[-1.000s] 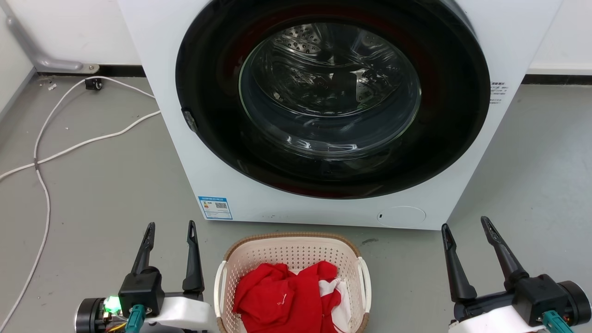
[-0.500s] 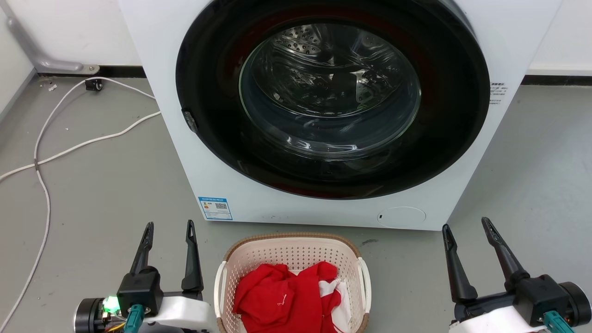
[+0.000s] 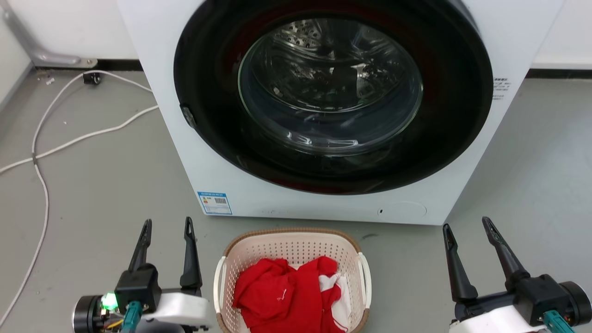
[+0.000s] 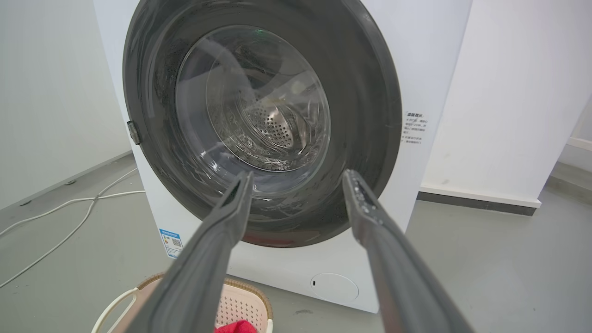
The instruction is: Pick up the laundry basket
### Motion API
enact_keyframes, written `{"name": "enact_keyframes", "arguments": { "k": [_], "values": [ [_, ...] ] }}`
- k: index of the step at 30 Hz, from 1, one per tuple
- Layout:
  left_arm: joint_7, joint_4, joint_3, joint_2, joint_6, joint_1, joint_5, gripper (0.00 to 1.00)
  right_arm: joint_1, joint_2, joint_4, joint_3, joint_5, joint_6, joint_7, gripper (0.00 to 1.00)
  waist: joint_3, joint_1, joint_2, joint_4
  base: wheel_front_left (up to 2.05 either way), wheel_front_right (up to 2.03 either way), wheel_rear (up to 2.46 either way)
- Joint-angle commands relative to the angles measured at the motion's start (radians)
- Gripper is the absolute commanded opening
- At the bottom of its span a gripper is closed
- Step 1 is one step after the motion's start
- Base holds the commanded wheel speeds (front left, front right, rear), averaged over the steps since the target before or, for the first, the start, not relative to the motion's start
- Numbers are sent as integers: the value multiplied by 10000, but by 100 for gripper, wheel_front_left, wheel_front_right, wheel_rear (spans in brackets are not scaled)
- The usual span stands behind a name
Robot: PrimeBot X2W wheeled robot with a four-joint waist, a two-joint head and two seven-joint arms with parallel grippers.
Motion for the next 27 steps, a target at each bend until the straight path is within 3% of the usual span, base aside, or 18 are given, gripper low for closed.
{"name": "enact_keyframes", "arguments": {
  "k": [1, 12, 27],
  "values": [
    [-28, 29, 17, 16, 29, -253, -54, 100, -121, -44, -13, -1, -97, -3, -21, 100, 171, 0, 0, 8, 0, 0, 0],
    [-26, 1509, 493, 189, -481, -2134, -256, 100, -2064, -40, 1193, 435, -343, -3, -21, 100, 2143, 0, 0, -91, 0, 0, 0],
    [-26, 5112, 813, 742, -1351, -5069, -326, 100, -5258, -32, 4682, 1088, -1252, -5, -20, 100, 5044, 0, 0, -131, 0, 0, 0]
  ]
}}
